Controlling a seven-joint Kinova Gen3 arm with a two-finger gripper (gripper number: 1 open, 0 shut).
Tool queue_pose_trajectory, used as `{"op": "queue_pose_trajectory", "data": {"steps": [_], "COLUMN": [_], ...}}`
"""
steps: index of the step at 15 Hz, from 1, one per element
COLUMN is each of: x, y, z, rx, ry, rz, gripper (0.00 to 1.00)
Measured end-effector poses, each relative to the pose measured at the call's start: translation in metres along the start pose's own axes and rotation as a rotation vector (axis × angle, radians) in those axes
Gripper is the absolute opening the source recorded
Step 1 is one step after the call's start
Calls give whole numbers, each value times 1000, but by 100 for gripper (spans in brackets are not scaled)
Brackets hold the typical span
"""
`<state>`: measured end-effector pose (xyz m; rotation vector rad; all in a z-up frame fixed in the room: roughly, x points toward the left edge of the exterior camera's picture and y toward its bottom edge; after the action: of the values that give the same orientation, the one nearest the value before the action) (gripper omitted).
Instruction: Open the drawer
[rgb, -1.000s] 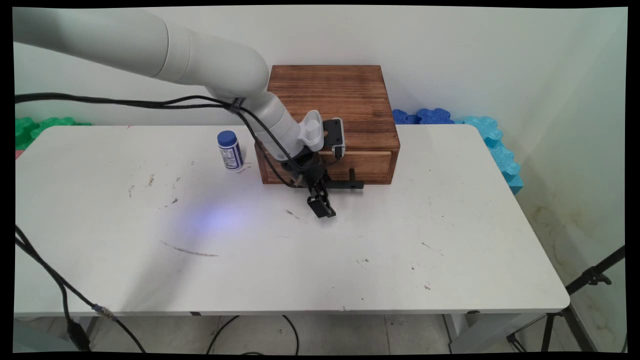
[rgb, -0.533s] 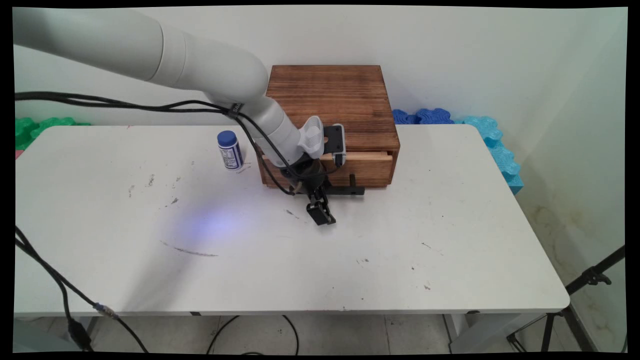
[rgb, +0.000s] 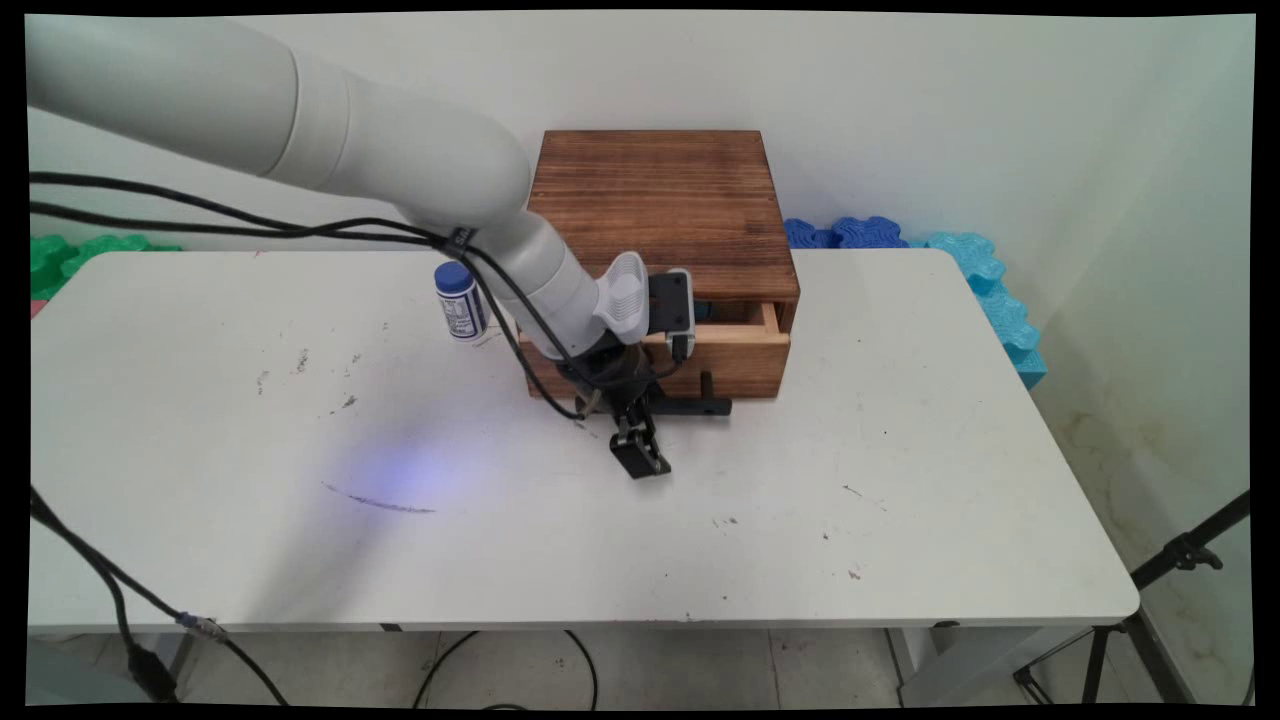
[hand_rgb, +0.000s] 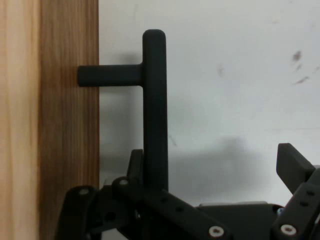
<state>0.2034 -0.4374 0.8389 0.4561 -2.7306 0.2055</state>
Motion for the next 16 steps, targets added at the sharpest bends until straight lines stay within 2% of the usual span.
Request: {"op": "queue_pose_trajectory", "data": {"steps": [6, 16], "x": [-3, -9], "y": [32, 73], "z": [-6, -6], "rx": [7, 27], "ry": [-9, 1], "rz": [9, 32], "gripper": [100, 100]}}
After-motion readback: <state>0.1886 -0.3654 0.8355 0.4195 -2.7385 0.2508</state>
